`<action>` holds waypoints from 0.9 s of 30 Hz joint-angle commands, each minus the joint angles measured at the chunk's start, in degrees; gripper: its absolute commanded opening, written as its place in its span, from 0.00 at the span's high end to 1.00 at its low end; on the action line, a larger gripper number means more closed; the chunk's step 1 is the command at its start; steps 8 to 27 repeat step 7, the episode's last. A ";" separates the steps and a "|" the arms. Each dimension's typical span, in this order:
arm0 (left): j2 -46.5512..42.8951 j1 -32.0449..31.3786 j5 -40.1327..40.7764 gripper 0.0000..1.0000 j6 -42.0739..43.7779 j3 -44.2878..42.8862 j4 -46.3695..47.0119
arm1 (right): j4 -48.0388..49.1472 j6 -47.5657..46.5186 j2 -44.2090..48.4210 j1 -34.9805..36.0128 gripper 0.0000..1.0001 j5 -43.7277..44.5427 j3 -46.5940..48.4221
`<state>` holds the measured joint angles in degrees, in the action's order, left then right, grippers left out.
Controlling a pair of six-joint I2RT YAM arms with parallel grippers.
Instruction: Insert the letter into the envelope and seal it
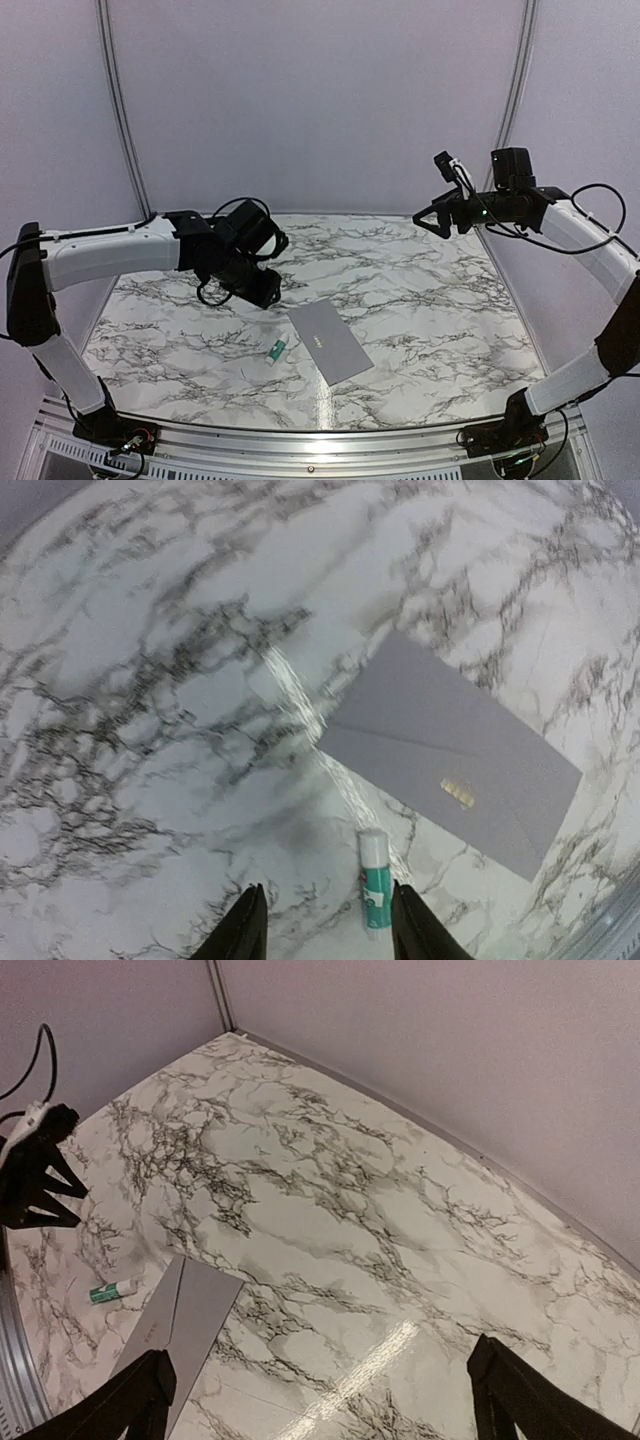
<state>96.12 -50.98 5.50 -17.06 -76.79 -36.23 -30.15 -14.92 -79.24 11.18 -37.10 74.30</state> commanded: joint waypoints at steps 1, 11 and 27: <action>-5.12 3.49 11.76 0.55 0.99 -5.44 -1.01 | 6.99 4.59 2.92 -0.52 0.01 11.67 0.26; -11.66 4.93 15.22 0.40 3.39 -5.79 11.98 | 6.84 4.03 1.99 -0.48 0.01 14.89 0.65; -11.66 4.93 15.22 0.40 3.39 -5.79 11.98 | 6.84 4.03 1.99 -0.48 0.01 14.89 0.65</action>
